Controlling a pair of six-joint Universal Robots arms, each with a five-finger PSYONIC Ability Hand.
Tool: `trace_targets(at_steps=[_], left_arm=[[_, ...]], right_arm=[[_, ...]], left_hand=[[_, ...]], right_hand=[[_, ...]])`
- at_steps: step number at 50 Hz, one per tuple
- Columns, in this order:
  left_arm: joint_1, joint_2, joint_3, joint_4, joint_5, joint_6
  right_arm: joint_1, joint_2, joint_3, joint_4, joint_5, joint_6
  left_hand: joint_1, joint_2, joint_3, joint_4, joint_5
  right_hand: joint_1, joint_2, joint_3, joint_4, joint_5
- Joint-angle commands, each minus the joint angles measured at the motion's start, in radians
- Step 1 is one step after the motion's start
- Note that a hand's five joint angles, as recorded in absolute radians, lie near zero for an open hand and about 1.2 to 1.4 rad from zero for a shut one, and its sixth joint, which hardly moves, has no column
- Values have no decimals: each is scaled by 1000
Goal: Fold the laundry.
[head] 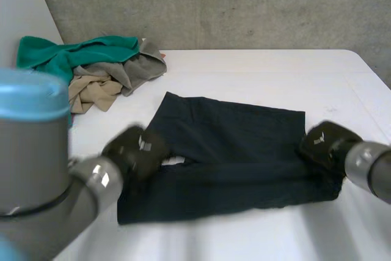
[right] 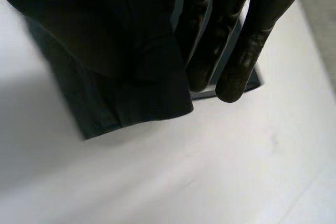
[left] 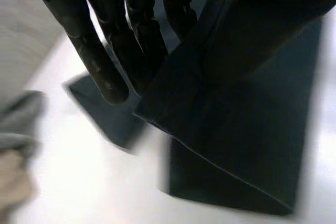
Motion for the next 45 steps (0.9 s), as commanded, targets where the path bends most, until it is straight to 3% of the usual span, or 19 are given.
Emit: trace_targets(at_steps=[1,11,18,19,21,22,24,30,33,38,45], left_arm=[[8,-309,308,324,-110,41],[17,-626,544,774,-91,260],[41,-786,693,845,-45,265],[46,-820,717,853,-39,265],[46,-846,734,858,-34,265],[46,-863,744,864,-31,265],[46,-866,747,874,-31,262],[35,-788,686,902,-42,231],[35,-717,609,904,-42,196],[26,-550,410,898,-44,107],[14,-377,196,882,-57,-7]], right_arm=[[22,200,-209,-218,35,78],[26,478,-394,-625,64,37],[27,622,-466,-818,48,-11],[29,663,-485,-853,45,-14],[30,693,-496,-875,45,-14],[30,708,-502,-886,42,-12],[32,721,-513,-897,40,-6],[32,632,-488,-890,49,107],[24,509,-435,-845,43,242],[-3,305,-344,-617,8,437],[-77,262,-283,-328,-61,568]], left_hand=[[247,200,211,198,227],[247,200,211,198,227],[247,200,211,198,227],[99,53,63,50,79],[-486,-533,-523,-535,-506],[-975,-1021,-1011,-1024,-995],[-941,-988,-978,-990,-962],[-975,-1021,-1011,-1024,-995],[-975,-1021,-1011,-1024,-995],[-975,-1021,-1011,-1024,-995],[-975,-1021,-1011,-1024,-995]], right_hand=[[418,222,212,209,229],[418,222,212,209,229],[418,222,212,209,229],[-92,-289,-298,-302,-282],[-803,-1000,-1010,-1013,-993],[-803,-1000,-1010,-1013,-993],[-803,-1000,-1010,-1013,-993],[-803,-1000,-1010,-1013,-993],[-803,-1000,-1010,-1013,-993],[-803,-1000,-1010,-1013,-993],[-803,-1000,-1010,-1013,-993]])
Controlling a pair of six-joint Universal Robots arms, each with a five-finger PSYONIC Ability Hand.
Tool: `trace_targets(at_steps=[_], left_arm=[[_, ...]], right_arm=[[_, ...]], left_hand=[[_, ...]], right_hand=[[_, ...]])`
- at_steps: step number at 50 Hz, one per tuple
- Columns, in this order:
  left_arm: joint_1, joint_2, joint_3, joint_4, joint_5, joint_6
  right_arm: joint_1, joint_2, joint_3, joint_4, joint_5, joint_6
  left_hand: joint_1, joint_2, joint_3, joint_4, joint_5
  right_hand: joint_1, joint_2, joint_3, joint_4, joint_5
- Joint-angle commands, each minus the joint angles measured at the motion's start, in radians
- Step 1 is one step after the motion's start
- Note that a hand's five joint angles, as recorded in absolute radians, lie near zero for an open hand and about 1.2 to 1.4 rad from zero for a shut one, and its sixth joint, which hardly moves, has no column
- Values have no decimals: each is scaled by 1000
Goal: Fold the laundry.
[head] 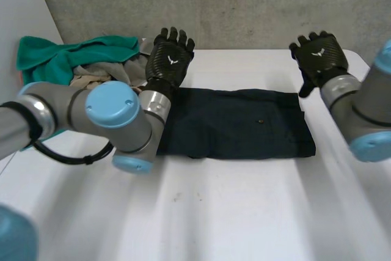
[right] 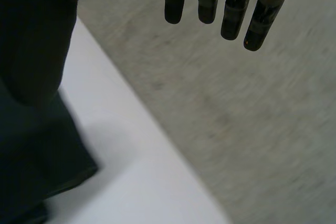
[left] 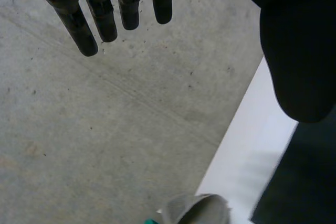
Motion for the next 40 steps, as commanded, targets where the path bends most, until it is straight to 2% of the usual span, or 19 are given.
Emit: trace_targets(at_steps=[1,7,13,17,18,21,28,32,35,40], left_arm=[[-12,223,-271,-23,-13,-151],[-12,306,-393,-24,-11,-245],[-2,320,-444,-12,-11,-248],[10,314,-445,-12,-11,-247],[14,311,-447,-12,-11,-247],[21,308,-448,-12,-11,-247],[15,322,-453,-12,-14,-248],[13,329,-454,-15,-16,-247],[15,348,-458,-23,-16,-248],[18,371,-480,-23,-16,-254]], right_arm=[[-84,-71,91,347,-85,161],[-104,-71,183,334,-138,166],[-118,-45,250,211,-156,159],[-121,39,243,135,-151,145],[-119,57,235,116,-154,134],[-122,74,214,121,-150,108],[-154,51,238,130,-145,73],[-202,-48,266,141,-144,28],[-248,-119,287,153,-144,-51],[-286,-140,293,156,-138,-209]], left_hand=[[-15,-29,-35,-29,-47],[-15,-29,-35,-29,-47],[-15,-29,-35,-29,-47],[-15,-29,-35,-29,-47],[-15,-29,-35,-29,-47],[-15,-29,-35,-29,-47],[-15,-29,-35,-29,-47],[-15,-29,-35,-29,-47],[-15,-29,-35,-29,-47],[-15,-29,-35,-29,-47]], right_hand=[[6,-14,-5,-27,-32],[156,136,145,124,119],[218,198,207,186,180],[309,288,297,276,271],[614,594,603,582,577],[1193,1172,1182,1160,1155],[1195,1174,1183,1162,1157],[1195,1174,1183,1162,1157],[1195,1174,1183,1162,1157],[1195,1174,1183,1162,1157]])
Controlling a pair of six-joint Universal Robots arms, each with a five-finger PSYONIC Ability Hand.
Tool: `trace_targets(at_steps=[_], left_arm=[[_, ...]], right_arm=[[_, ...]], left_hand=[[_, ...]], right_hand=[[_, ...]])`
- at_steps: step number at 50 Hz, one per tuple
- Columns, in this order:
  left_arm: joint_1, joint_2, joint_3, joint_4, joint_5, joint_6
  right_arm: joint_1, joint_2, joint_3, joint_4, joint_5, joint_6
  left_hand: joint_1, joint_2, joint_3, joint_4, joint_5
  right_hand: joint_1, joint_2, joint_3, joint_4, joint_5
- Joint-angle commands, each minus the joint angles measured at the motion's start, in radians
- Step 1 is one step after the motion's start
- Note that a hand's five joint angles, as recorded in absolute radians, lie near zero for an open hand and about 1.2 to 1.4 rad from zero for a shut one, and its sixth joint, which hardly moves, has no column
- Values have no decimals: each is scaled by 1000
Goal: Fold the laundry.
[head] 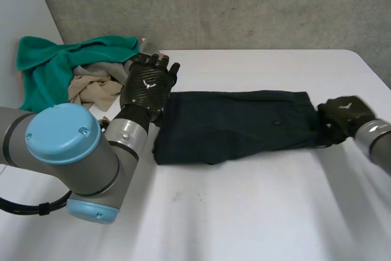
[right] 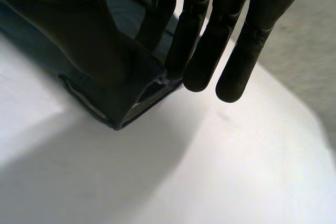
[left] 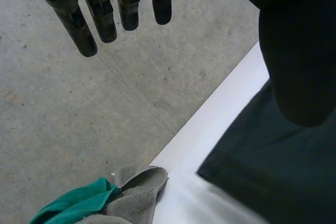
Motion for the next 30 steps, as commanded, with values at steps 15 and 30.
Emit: trace_targets(at_steps=[15,30], left_arm=[[46,72,-60,-4,-2,-10],[68,101,-58,-1,-2,-22]], right_arm=[[254,-81,-99,-117,-180,-410],[555,185,-166,-179,-491,-398]], left_hand=[[-15,-29,-35,-29,-47],[-15,-29,-35,-29,-47]], right_hand=[[480,220,212,208,256],[480,220,212,208,256]])
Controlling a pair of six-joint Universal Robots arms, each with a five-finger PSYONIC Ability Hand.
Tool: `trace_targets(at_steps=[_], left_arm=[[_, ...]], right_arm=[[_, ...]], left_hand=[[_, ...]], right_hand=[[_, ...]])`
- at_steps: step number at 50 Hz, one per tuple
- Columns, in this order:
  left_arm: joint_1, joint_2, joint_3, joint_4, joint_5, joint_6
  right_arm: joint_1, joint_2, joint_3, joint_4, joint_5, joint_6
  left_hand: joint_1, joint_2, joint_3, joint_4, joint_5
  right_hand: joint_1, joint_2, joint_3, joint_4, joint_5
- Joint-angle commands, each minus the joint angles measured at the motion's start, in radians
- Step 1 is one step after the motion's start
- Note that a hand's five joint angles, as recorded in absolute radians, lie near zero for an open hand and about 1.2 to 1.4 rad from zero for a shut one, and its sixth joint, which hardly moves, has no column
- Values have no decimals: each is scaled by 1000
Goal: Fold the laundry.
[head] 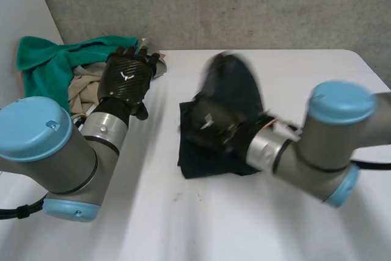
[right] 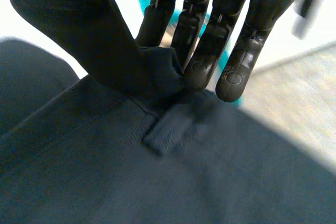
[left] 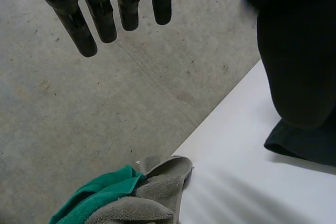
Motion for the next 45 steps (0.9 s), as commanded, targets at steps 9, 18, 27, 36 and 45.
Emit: trace_targets(at_steps=[9,18,27,36,45], left_arm=[[-9,-7,114,11,-1,-9],[-93,-85,259,-50,2,-156],[-139,-255,450,-360,12,-310],[-131,-421,543,-515,6,-310],[-122,-496,577,-571,5,-227]], right_arm=[[46,-87,-15,9,157,395],[-141,-187,-32,95,330,889],[-181,-20,-234,377,339,898],[-178,195,-433,528,333,893],[-161,298,-470,538,375,777]], left_hand=[[-15,-29,-35,-29,-47],[-15,-29,-35,-29,-47],[-5,-19,-25,-19,-37],[18,4,-2,4,-14],[18,4,-2,4,-14]], right_hand=[[-789,-1002,-1009,-1014,-981],[-789,-1002,-1009,-1014,-981],[-789,-1002,-1009,-1014,-981],[-789,-1002,-1009,-1014,-981],[-789,-1002,-1009,-1014,-981]])
